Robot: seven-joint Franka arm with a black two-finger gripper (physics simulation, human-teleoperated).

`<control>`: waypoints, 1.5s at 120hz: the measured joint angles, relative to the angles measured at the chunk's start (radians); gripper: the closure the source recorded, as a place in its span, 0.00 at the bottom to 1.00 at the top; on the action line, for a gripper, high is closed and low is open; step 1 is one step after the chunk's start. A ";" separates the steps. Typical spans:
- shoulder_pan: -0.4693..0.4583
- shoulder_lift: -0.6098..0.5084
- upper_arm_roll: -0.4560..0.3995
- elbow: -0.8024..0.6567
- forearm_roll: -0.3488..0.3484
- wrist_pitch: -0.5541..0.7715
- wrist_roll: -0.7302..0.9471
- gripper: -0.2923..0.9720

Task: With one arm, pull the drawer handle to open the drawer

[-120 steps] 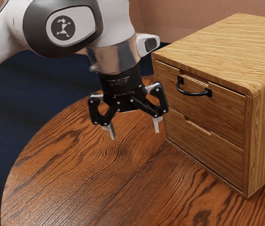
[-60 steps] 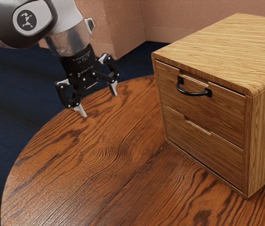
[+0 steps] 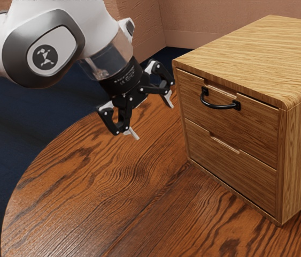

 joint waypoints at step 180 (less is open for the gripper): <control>0.037 0.193 -0.047 0.126 -0.011 0.194 -0.006 0.23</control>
